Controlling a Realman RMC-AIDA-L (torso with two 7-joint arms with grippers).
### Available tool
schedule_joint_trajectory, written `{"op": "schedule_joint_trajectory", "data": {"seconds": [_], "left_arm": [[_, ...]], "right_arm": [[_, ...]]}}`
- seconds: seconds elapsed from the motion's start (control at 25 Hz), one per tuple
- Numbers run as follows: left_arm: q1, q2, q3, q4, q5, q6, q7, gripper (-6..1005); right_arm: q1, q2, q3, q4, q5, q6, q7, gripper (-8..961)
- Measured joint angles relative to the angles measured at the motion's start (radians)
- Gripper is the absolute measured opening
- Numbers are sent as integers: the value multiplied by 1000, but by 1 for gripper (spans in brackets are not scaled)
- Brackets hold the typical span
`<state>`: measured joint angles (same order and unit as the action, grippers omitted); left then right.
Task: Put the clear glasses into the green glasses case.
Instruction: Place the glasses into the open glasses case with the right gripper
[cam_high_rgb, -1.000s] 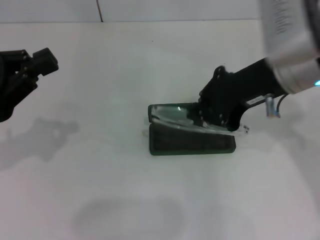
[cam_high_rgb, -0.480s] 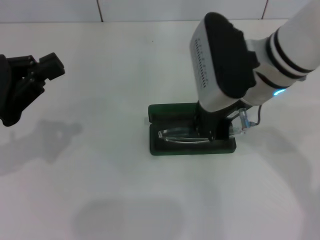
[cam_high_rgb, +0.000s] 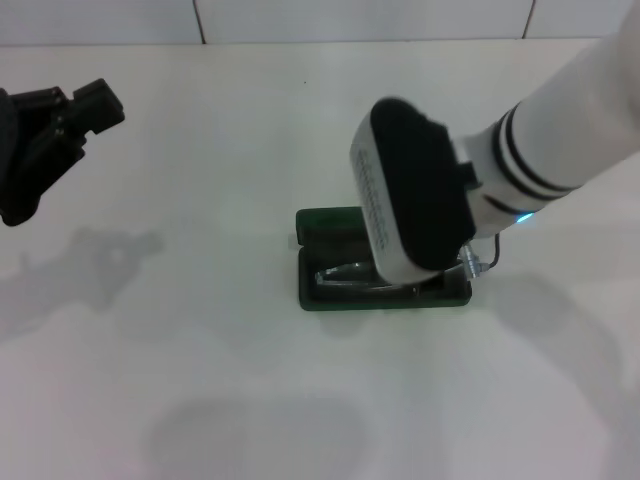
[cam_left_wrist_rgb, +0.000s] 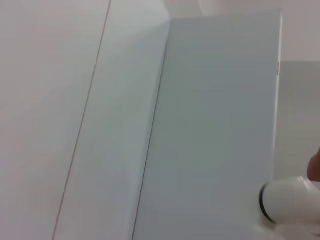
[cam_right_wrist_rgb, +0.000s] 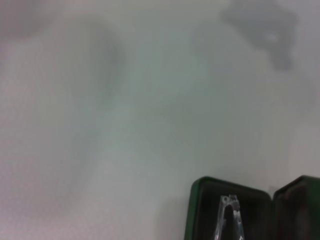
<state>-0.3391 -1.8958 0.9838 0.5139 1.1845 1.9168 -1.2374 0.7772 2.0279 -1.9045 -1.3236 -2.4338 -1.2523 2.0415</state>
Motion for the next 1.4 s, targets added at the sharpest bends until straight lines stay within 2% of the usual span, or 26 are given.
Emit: {"op": "schedule_joint_trajectory", "data": {"seconds": [0.16,0.4,1.4], "left_arm": [[-3,0,0,4,0,-1,-7,59],[-3,-2,-1,1,0,-4,-8,58],[0,-6,-1,0,2,-17,-3,57]], "right_arm": [[-6,0,-61,21,-28,77,2,101],[-19,0,-80,18,-32,136,-2,103],[-18,0,-93,12,-85,125,26,112]]}}
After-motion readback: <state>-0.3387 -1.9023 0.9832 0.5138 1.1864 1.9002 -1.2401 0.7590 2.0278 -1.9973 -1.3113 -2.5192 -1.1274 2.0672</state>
